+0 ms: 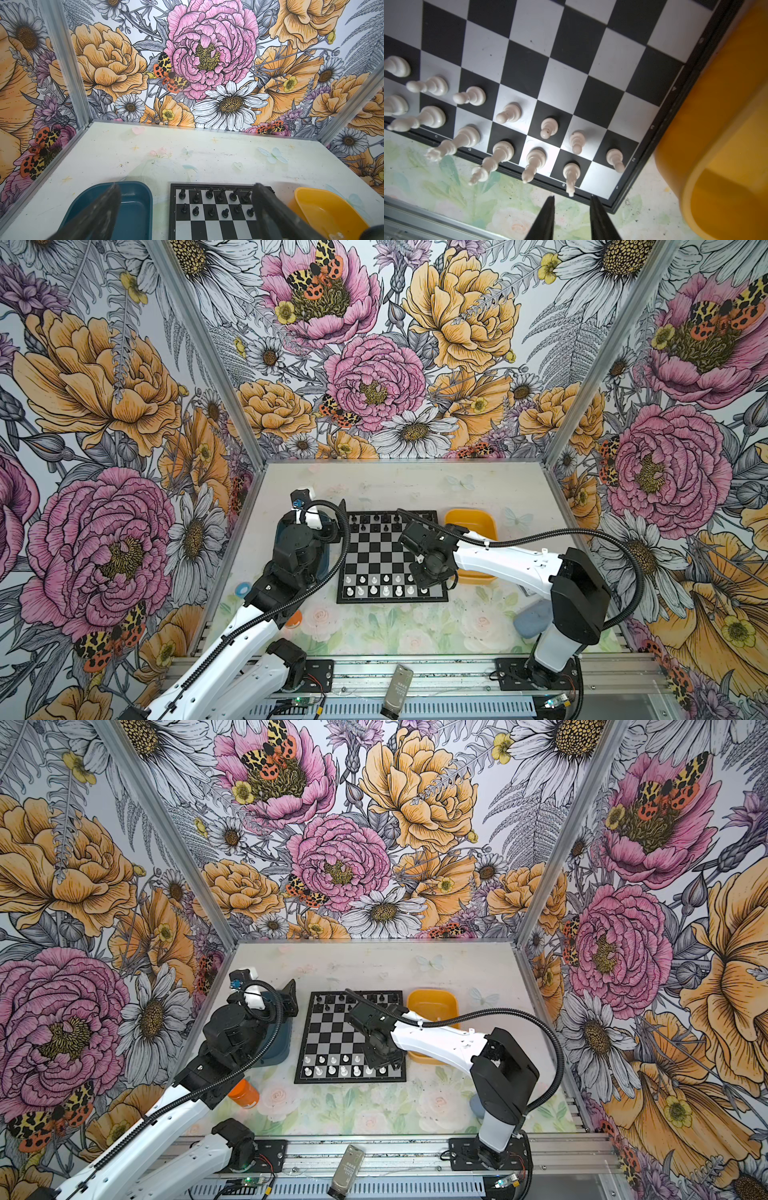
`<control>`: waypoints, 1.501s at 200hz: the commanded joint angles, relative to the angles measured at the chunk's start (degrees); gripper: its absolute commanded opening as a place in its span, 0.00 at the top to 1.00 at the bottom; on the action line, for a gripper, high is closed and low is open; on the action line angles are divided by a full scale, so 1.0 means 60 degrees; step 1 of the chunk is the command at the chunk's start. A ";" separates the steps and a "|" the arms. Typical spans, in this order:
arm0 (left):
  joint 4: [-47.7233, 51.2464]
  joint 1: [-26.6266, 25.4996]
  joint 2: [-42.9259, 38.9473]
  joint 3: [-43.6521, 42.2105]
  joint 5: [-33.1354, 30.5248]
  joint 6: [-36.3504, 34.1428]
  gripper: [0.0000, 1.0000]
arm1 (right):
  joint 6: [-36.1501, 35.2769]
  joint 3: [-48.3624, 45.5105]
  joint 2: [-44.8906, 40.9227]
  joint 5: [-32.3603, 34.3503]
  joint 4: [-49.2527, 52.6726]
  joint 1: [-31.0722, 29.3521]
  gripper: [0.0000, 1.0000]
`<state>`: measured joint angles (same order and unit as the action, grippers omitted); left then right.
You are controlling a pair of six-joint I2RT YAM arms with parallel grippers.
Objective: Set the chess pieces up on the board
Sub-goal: 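Open the right gripper and move it back over the yellow tray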
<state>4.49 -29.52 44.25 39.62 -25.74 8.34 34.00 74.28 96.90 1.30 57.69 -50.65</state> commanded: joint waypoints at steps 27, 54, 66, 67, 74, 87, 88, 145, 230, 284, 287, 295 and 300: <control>-0.0020 -0.0046 0.0103 -0.0106 -0.0120 -0.0189 0.01 | -0.0641 0.0512 -0.0857 0.0613 0.0827 0.0825 0.64; -0.0015 -0.0032 0.0154 -0.0084 -0.0098 -0.0189 0.01 | -0.1067 0.0683 -0.0994 0.0829 0.1122 0.1591 0.63; -0.0003 0.0003 0.0169 -0.0069 -0.0104 -0.0189 0.01 | -0.1207 0.0679 -0.1073 0.0809 0.1117 0.1865 0.62; -0.0010 -0.0007 0.0176 -0.0069 -0.0105 -0.0189 0.01 | -0.1225 0.0683 -0.1075 0.0809 0.1120 0.1895 0.62; -0.0009 -0.0010 0.0197 -0.0059 -0.0105 -0.0179 0.01 | -0.1316 0.0696 -0.1126 0.0798 0.1122 0.2064 0.61; 0.0001 0.0011 0.0249 -0.0040 -0.0090 -0.0166 0.01 | -0.1464 0.0703 -0.1169 0.0837 0.1115 0.2360 0.61; 0.0000 0.0012 0.0253 -0.0040 -0.0090 -0.0163 0.01 | -0.1478 0.0702 -0.1174 0.0837 0.1119 0.2383 0.61; 0.0194 0.0354 0.0807 0.0290 0.0402 0.0045 0.01 | -0.2014 0.1029 -0.1108 0.0888 0.1106 0.3266 0.58; 0.0249 0.1101 0.1470 0.0714 0.1296 0.0557 0.01 | -0.2858 0.1483 -0.0619 0.0991 0.0848 0.4304 0.48; 0.0066 0.1381 0.2053 0.0868 0.1714 0.0775 0.01 | -0.3082 0.1412 -0.0123 0.0799 0.0542 0.5005 0.46; 0.0042 0.1392 0.2095 0.0861 0.1745 0.0802 0.01 | -0.3089 0.1392 -0.0081 0.0798 0.0519 0.5032 0.46; -0.0021 0.1429 0.2171 0.0863 0.1830 0.0856 0.01 | -0.3111 0.1340 0.0006 0.0794 0.0472 0.5085 0.46; -0.0063 0.1438 0.2226 0.0880 0.1898 0.0886 0.01 | -0.3122 0.1305 0.0058 0.0790 0.0436 0.5135 0.46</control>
<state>5.76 -21.74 56.55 43.11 -17.41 12.10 16.47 81.60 95.66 6.17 62.41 -20.84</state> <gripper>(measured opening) 0.989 0.539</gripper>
